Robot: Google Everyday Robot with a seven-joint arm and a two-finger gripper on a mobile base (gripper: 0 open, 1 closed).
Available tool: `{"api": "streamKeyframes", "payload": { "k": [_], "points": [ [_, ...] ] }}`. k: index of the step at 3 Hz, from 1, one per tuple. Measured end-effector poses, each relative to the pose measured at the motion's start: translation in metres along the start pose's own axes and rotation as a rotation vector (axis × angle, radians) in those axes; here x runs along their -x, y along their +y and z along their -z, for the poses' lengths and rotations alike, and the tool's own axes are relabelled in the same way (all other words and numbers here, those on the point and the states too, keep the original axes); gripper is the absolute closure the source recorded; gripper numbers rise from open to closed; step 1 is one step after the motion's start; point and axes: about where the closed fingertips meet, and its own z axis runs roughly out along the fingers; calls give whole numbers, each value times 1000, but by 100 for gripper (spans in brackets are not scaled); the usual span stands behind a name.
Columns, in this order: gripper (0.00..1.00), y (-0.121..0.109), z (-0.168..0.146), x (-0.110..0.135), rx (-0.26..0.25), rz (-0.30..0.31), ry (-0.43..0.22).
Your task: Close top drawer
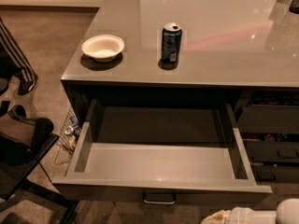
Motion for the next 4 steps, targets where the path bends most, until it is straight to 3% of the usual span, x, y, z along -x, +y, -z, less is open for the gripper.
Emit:
{"api": "streamKeyframes", "payload": {
  "k": [1,2,4],
  "points": [
    [100,-36,-45,-1,31,12,-35],
    [100,-52,-58,2,37,21,-42],
    [100,-124,-43,48,-40,97,-38]
  ]
}}
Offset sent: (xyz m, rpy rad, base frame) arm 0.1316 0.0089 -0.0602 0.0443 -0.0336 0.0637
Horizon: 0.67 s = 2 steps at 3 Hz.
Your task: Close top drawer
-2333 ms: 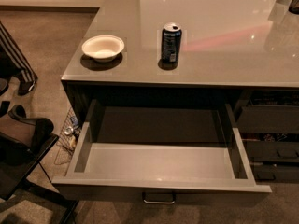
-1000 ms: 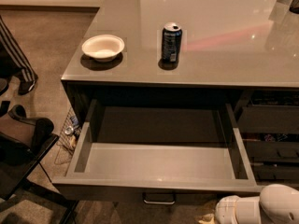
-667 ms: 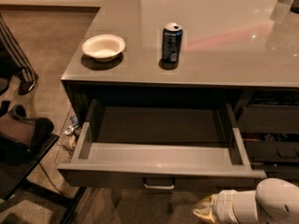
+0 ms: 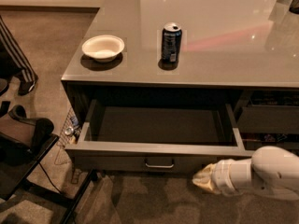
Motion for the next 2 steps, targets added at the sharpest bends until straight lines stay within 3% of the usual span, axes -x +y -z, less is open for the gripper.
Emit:
{"api": "streamKeyframes", "payload": {
  "k": [2],
  "points": [
    [100,-51,16,40,-79,75,34]
  ]
}}
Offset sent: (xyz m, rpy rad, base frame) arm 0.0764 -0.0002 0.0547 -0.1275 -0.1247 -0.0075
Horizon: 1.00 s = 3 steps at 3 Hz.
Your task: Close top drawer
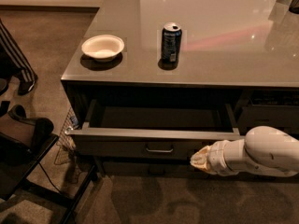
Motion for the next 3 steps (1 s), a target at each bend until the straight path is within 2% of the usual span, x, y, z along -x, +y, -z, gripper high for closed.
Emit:
{"api": "streamKeyframes", "payload": {
  "k": [1,3],
  "points": [
    [100,5,-10,3,6,-6,-2],
    [100,-33,-55,14,-23,33,-48]
  ]
}}
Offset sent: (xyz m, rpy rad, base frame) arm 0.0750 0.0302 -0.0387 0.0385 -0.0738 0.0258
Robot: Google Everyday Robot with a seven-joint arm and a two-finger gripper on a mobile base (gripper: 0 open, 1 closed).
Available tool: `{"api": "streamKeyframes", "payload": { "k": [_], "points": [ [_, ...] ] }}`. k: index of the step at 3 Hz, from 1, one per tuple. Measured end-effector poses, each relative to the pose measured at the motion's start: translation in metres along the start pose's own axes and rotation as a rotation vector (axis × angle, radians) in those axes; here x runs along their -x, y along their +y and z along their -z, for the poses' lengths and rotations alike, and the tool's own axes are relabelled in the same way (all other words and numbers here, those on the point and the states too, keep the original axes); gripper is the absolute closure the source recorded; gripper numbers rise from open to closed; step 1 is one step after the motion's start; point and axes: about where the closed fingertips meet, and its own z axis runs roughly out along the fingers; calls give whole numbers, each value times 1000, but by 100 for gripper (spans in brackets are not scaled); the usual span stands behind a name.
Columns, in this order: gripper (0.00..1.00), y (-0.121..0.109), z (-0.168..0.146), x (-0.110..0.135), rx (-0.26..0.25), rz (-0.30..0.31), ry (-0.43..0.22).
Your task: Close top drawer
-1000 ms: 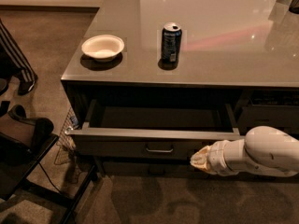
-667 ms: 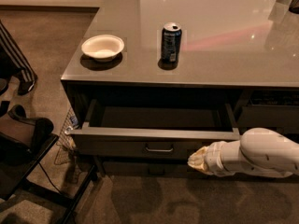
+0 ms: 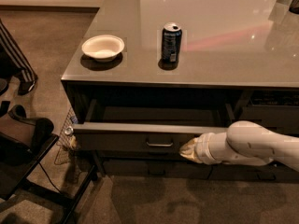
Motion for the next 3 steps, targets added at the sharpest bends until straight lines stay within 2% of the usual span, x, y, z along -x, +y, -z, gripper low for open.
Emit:
{"api": "streamKeyframes", "payload": {
  "k": [2,3],
  "points": [
    [100,-48,-19,7,-39,23,-30],
    [100,-96,-24,13,-81,39,-46]
  ]
}}
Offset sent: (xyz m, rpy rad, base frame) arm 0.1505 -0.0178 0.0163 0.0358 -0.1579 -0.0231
